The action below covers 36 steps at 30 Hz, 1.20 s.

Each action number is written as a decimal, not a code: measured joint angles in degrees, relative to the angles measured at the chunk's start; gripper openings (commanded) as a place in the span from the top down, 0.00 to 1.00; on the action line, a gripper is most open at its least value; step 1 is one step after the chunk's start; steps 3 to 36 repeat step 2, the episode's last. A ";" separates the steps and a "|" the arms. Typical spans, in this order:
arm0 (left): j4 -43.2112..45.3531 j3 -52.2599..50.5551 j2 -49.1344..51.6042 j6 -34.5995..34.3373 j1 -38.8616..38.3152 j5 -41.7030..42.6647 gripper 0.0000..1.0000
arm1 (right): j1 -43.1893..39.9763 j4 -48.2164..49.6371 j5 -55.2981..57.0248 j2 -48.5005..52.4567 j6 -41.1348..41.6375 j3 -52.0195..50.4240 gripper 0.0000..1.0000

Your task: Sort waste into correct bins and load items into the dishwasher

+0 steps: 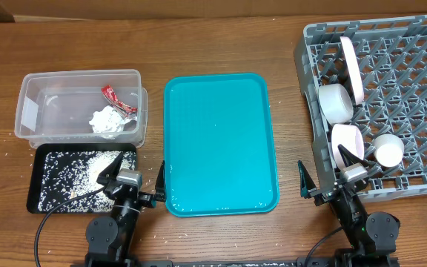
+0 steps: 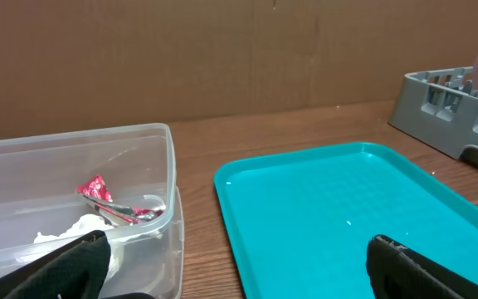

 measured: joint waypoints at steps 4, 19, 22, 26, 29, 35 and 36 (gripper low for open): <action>0.00 0.00 0.00 0.00 0.00 0.00 0.00 | 0.00 0.02 -0.02 0.00 0.02 0.00 0.00; 0.00 0.00 0.00 0.00 0.00 0.00 0.00 | 0.00 0.02 -0.02 0.00 0.02 0.00 0.00; 0.00 0.00 0.00 0.00 0.00 0.00 0.00 | 0.00 0.02 -0.02 0.00 0.02 0.00 0.00; 0.00 0.00 0.00 0.00 0.00 0.00 0.00 | 0.00 0.02 -0.02 0.00 0.02 0.00 0.00; 0.00 0.00 0.00 0.00 0.00 0.00 0.00 | 0.00 0.02 -0.02 0.00 0.02 0.00 0.00; 0.00 0.00 0.00 0.00 0.00 0.00 0.00 | 0.00 0.02 -0.02 0.00 0.02 0.00 0.00; 0.00 0.00 0.00 0.00 0.00 0.00 0.00 | 0.00 0.02 -0.02 0.00 0.02 0.00 0.00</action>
